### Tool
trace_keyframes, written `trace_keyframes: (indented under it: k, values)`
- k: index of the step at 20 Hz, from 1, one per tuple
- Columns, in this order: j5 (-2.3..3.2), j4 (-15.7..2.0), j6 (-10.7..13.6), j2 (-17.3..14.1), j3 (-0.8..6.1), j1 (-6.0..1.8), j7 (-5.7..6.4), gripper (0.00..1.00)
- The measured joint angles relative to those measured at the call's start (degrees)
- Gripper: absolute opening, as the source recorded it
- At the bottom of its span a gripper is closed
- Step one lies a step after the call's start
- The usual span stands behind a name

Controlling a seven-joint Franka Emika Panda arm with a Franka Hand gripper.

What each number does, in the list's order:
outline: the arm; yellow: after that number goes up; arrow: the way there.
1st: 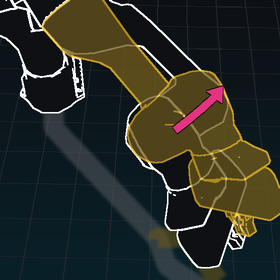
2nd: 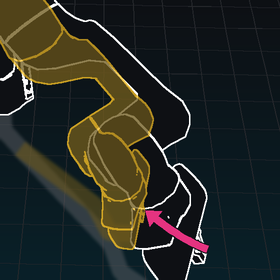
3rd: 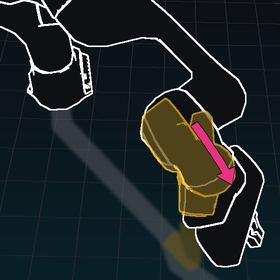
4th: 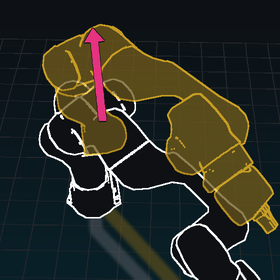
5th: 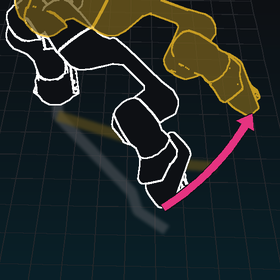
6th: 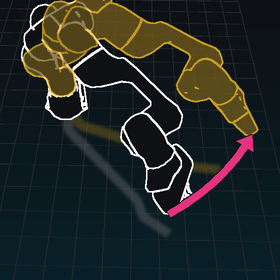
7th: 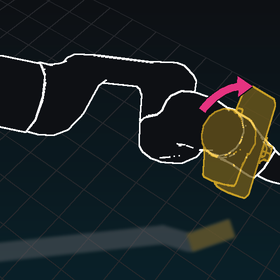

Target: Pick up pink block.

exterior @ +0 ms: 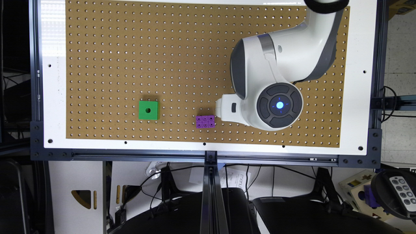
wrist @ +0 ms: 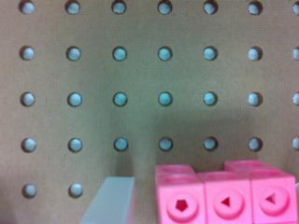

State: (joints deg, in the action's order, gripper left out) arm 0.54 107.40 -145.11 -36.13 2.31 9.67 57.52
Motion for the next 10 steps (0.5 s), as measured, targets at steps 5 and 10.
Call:
trace_keyframes:
  k: [5, 10]
  values:
    - [0.02, -0.32, 0.0, -0.1, -0.01, 0.0, 0.0, 1.0]
    - [0.02, -2.18, 0.0, -1.2, -0.05, 0.0, 0.0, 0.0]
